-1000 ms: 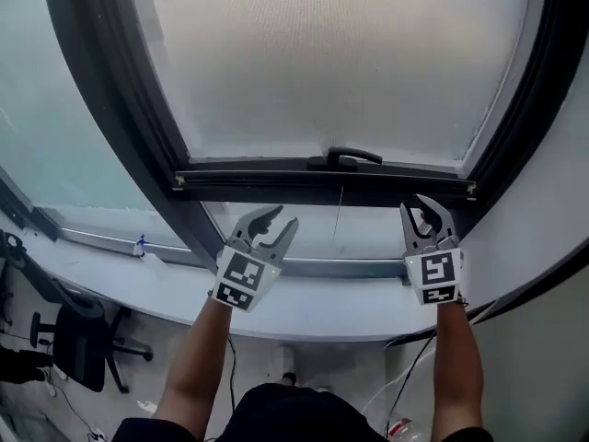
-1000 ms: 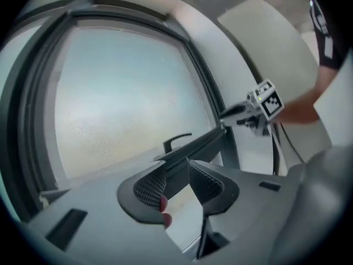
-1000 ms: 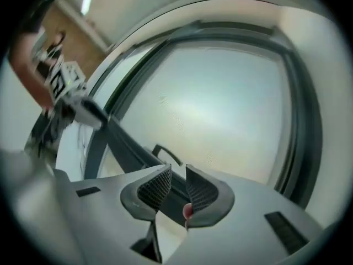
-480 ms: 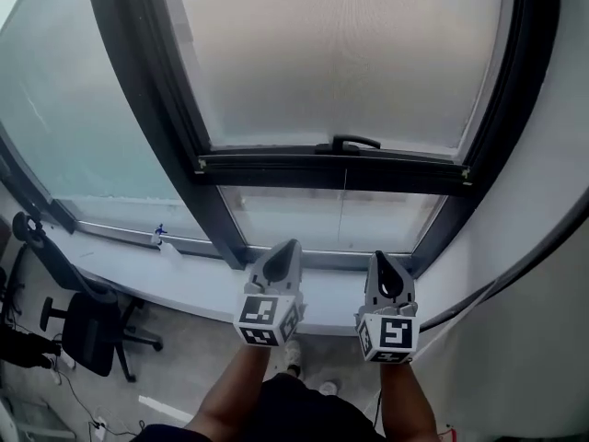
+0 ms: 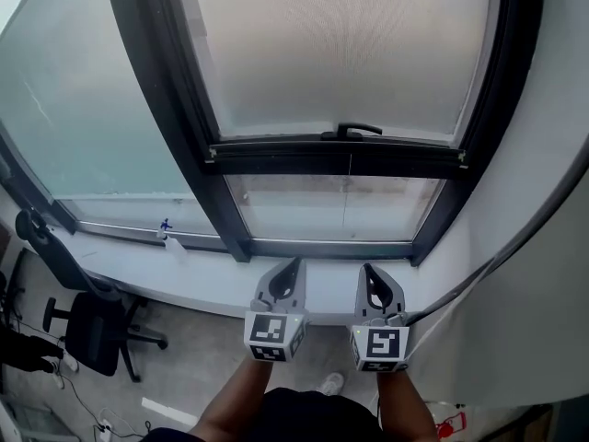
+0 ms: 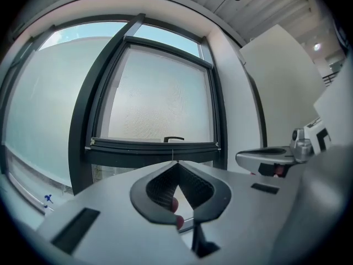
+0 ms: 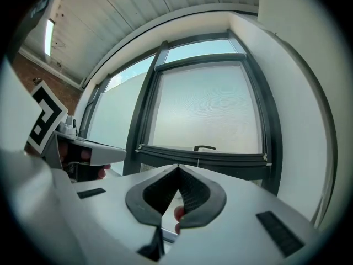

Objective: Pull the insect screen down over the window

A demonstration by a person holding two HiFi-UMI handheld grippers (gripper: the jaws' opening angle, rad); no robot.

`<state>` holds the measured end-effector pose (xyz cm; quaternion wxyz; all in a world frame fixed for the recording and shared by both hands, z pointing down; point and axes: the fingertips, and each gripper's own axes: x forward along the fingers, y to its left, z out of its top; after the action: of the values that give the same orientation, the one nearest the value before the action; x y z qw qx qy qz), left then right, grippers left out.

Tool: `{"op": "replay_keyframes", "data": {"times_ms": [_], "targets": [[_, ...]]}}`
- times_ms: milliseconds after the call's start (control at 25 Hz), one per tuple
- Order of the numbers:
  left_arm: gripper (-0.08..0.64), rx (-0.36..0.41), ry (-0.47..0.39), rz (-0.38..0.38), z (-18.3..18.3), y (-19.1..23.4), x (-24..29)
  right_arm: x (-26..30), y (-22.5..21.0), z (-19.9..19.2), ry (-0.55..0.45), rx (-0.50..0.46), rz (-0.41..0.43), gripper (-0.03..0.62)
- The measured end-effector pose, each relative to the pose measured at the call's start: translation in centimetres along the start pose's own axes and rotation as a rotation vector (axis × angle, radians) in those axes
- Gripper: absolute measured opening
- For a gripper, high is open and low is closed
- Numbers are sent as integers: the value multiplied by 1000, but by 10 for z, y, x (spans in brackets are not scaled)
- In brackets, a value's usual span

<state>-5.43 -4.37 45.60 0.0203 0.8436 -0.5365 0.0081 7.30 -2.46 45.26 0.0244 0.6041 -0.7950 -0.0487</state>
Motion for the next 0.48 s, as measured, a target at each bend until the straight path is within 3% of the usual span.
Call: {"op": "replay_keyframes", "data": {"times_ms": [480], "targets": [[3, -48, -4, -44, -8, 8, -92, -76, 64, 11, 14, -6, -77, 2]]}}
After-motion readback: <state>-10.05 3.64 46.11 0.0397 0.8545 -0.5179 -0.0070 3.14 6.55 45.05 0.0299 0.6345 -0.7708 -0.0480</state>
